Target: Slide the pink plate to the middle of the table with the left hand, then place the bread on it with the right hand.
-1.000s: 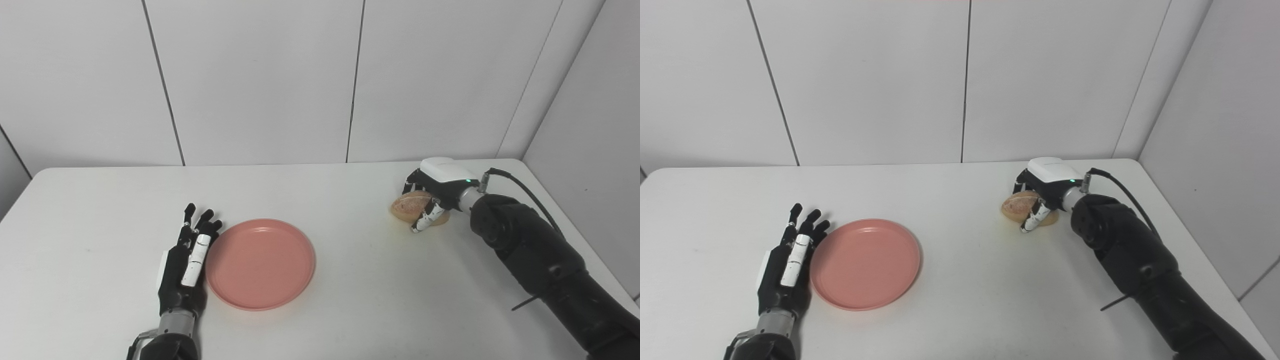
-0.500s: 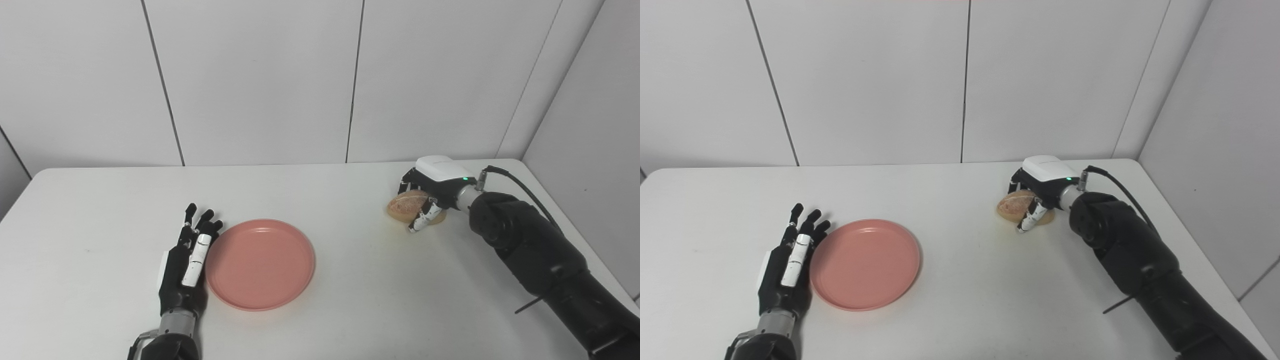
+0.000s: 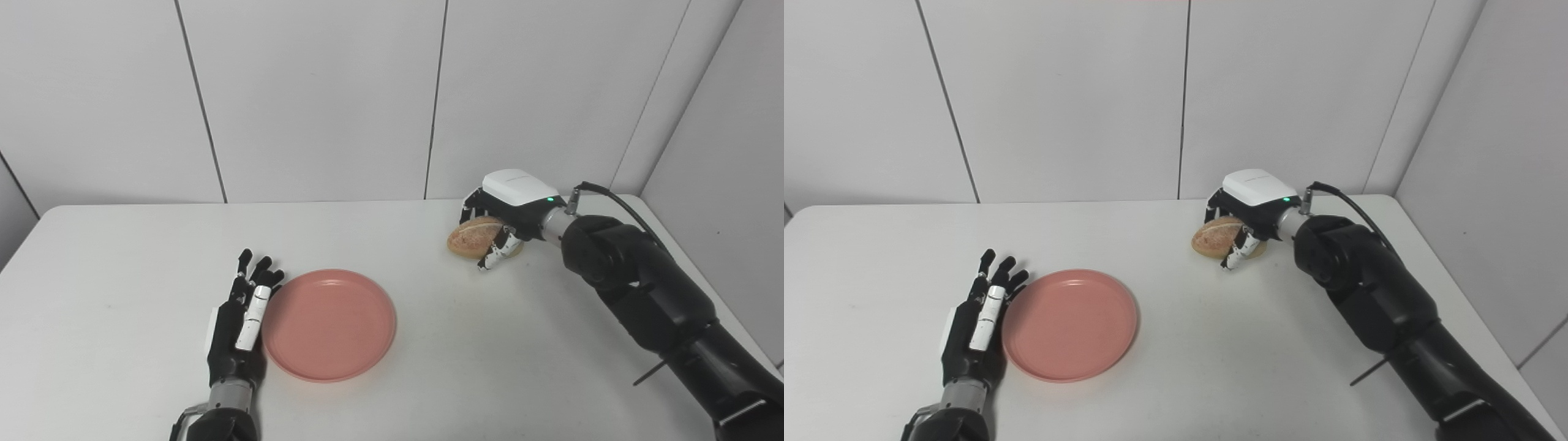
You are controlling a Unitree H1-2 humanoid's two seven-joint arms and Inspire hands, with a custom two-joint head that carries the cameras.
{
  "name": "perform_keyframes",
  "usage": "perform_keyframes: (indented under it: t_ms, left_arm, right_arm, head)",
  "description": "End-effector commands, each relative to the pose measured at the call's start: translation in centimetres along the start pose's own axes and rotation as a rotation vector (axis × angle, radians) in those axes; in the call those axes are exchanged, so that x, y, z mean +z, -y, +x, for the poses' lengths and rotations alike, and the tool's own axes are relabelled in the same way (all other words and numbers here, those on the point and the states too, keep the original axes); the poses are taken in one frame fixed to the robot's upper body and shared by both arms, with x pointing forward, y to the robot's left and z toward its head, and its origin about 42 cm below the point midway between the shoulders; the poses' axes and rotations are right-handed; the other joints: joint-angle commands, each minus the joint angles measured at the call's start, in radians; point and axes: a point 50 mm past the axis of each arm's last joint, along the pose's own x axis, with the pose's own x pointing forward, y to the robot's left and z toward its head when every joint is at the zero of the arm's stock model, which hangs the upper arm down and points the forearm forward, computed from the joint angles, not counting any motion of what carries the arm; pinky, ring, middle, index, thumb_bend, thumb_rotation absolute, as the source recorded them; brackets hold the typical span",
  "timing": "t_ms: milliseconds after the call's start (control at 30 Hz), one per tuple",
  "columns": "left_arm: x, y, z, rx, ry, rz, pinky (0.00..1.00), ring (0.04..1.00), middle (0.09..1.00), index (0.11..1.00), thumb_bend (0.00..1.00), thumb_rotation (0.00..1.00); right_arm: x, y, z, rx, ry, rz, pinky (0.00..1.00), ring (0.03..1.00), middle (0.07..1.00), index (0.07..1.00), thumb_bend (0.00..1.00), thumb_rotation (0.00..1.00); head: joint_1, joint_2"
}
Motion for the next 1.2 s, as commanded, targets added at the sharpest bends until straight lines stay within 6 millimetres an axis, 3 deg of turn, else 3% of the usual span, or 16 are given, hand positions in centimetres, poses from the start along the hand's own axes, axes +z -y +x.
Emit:
perform_keyframes:
  t_ms: [0, 100, 333, 533, 733, 1000, 1167]
  left_arm:
    - [-0.3, 1.5, -0.2, -0.010, -0.014, -0.014, 0.86, 0.861, 0.935, 0.952, 0.70, 0.63]
    - [-0.4, 2.0, -0.2, -0.009, -0.015, -0.017, 0.91, 0.866, 0.943, 0.957, 0.72, 0.63]
    - [-0.6, 3.0, -0.3, 0.000, -0.019, 0.030, 0.83, 0.844, 0.942, 0.943, 0.77, 0.66]
    - [-0.8, 3.7, -0.2, 0.003, -0.015, 0.047, 0.80, 0.836, 0.924, 0.918, 0.79, 0.65]
    - [-0.8, 4.1, -0.2, 0.011, -0.010, 0.055, 0.77, 0.815, 0.905, 0.926, 0.78, 0.65]
    - [-0.7, 3.9, -0.1, 0.008, -0.011, 0.057, 0.75, 0.826, 0.904, 0.924, 0.77, 0.65]
    - [-0.7, 3.9, -0.2, 0.009, -0.013, 0.056, 0.75, 0.827, 0.904, 0.921, 0.77, 0.65]
  right_arm:
    - [1.2, 3.9, 0.1, -0.095, 0.081, -0.047, 0.36, 0.426, 0.472, 0.494, 0.53, 0.00]
    - [2.2, 4.1, 0.1, -0.097, 0.107, -0.037, 0.35, 0.411, 0.457, 0.501, 0.53, 0.00]
    - [4.8, 4.5, 0.2, -0.094, 0.179, -0.035, 0.33, 0.387, 0.449, 0.507, 0.53, 0.00]
    - [5.8, 4.9, -0.1, -0.090, 0.230, 0.005, 0.32, 0.387, 0.456, 0.503, 0.53, 0.00]
    - [8.0, 5.2, -0.2, -0.076, 0.289, -0.002, 0.35, 0.397, 0.452, 0.518, 0.53, 0.00]
    - [10.9, 5.3, 0.1, -0.024, 0.360, -0.018, 0.28, 0.358, 0.443, 0.512, 0.53, 0.00]
    - [12.6, 4.8, 0.7, 0.020, 0.405, -0.035, 0.33, 0.404, 0.471, 0.496, 0.53, 0.00]
  head:
    - [0.018, -0.001]
    - [0.037, -0.001]
    - [0.110, 0.005]
    - [0.158, 0.009]
    - [0.159, 0.011]
    - [0.159, 0.014]
    - [0.158, 0.016]
